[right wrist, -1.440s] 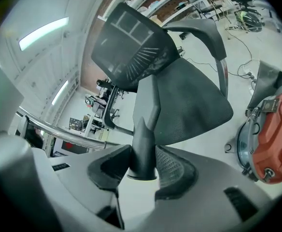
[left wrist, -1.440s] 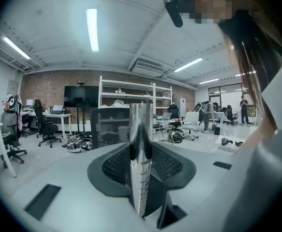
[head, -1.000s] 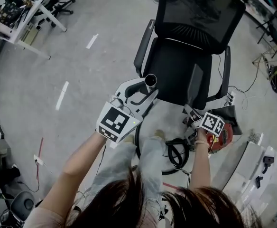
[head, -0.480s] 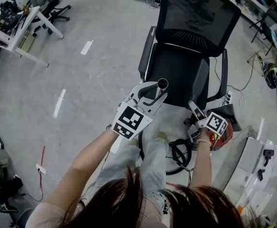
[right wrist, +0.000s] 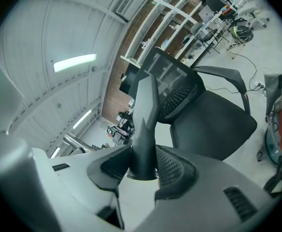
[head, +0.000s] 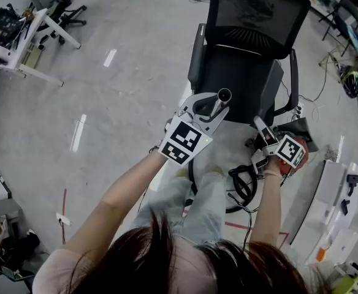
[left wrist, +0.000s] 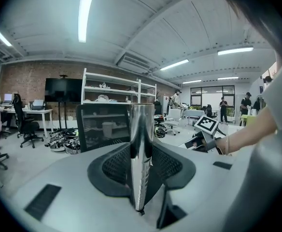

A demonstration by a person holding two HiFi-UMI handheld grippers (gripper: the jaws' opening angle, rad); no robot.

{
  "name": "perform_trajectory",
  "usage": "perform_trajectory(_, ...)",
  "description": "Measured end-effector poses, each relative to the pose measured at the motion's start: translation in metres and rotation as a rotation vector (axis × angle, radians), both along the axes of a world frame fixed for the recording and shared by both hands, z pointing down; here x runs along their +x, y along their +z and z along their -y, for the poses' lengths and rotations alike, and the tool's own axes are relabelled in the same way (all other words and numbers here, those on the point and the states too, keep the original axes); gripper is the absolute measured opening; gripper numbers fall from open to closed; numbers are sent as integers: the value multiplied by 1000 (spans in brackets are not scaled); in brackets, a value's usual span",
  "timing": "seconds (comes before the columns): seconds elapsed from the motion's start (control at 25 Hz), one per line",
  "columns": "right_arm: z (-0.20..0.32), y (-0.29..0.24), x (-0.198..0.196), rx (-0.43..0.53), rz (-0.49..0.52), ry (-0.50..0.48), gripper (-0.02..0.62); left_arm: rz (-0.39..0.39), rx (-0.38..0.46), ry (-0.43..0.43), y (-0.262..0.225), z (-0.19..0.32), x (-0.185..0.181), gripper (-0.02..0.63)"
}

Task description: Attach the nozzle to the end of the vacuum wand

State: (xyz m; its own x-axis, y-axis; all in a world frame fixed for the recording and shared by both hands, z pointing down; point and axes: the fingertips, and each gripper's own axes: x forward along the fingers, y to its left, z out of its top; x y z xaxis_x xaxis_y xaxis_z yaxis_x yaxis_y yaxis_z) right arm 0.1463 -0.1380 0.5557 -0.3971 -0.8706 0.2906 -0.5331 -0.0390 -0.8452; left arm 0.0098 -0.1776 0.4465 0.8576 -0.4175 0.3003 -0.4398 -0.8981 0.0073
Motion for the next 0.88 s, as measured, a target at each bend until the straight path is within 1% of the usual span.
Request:
perform_trajectory(0.16, -1, -13, -5, 14, 6, -12, 172, 9, -3, -7, -1, -3, 0, 143)
perform_trajectory(0.32, 3, -38, -12, 69, 36, -55, 172, 18, -8, -32, -3, -9, 3, 143)
perform_trajectory(0.48, 5, -51, -9, 88, 22, -75, 172, 35, -8, -50, -4, -15, 7, 143)
perform_trajectory(0.72, -1, -75, -10, 124, 41, -95, 172, 59, -11, -75, -5, -28, 15, 143)
perform_trajectory(0.88, -1, -100, -11, 165, 36, -114, 172, 76, -18, -75, -6, -32, 21, 143)
